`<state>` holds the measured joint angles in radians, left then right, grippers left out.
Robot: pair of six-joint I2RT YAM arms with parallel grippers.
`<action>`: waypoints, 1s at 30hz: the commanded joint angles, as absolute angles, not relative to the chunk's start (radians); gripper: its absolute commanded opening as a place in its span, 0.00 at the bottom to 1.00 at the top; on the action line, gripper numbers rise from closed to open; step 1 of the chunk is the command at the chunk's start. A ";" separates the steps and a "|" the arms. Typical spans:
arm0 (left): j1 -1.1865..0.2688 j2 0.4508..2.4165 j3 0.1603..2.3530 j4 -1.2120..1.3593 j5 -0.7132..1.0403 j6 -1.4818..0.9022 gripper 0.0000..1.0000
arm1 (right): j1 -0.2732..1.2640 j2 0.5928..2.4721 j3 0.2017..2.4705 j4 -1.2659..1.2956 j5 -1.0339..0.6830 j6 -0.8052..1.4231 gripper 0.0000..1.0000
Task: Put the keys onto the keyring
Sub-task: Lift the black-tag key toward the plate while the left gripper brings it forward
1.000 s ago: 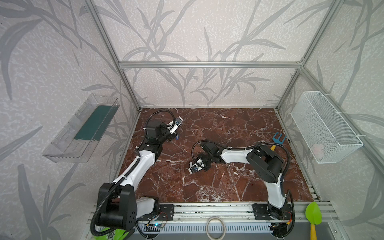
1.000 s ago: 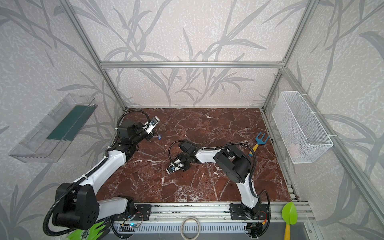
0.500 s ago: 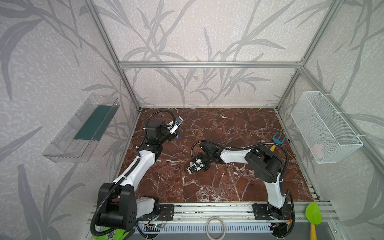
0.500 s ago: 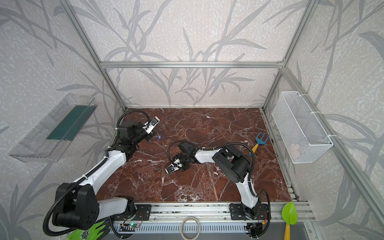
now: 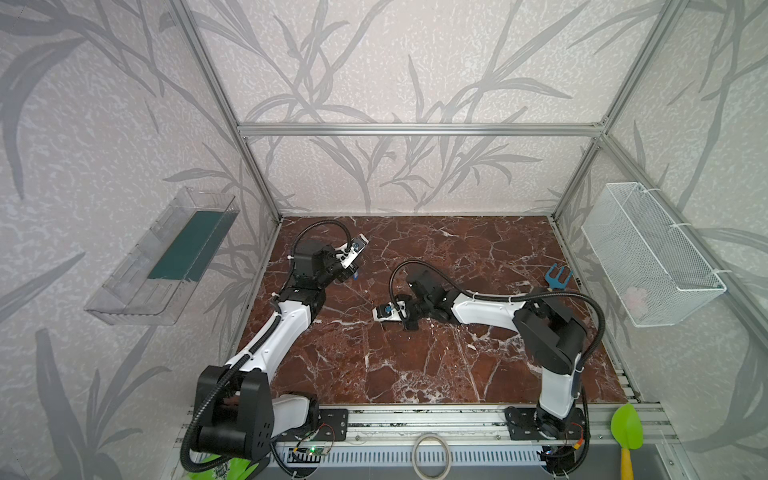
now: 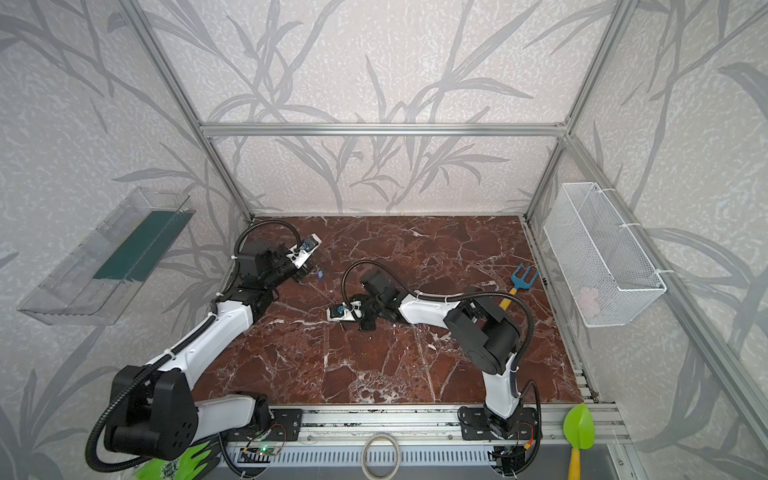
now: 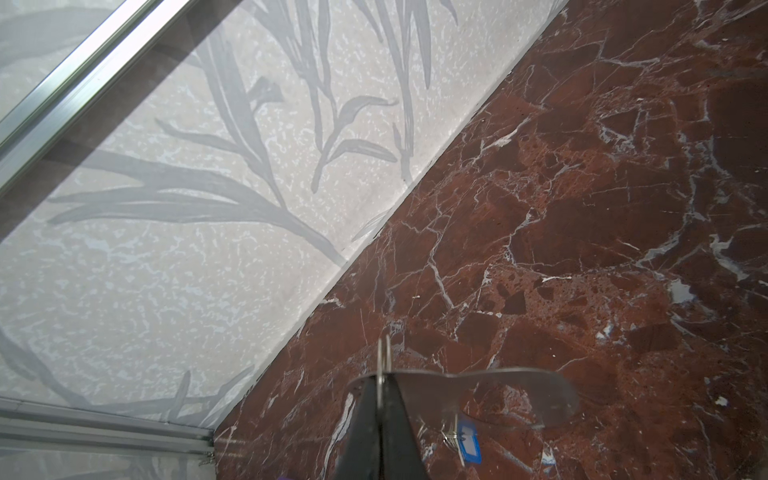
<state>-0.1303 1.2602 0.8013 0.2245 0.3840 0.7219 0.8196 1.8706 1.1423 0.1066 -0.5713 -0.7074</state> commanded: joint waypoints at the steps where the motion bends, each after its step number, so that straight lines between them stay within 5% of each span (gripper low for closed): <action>1: -0.150 1.251 0.833 0.302 0.466 0.728 0.00 | 0.772 1.782 1.132 0.082 -0.558 -0.457 0.00; 8: -0.178 1.225 0.830 0.330 0.641 0.794 0.00 | 0.655 1.644 1.114 -0.014 -0.459 -0.301 0.00; 16: -0.238 1.232 0.932 0.134 0.818 0.836 0.00 | 0.598 1.497 1.098 -0.068 -0.396 -0.543 0.00; 30: -0.406 1.298 1.047 0.000 0.606 0.923 0.00 | 0.597 1.392 1.140 -0.147 -0.419 -0.607 0.00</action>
<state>-0.3981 1.2953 0.9936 0.0490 0.6296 0.8936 0.6006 1.4399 1.1255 -0.1287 -0.4183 -0.6189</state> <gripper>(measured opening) 0.048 0.044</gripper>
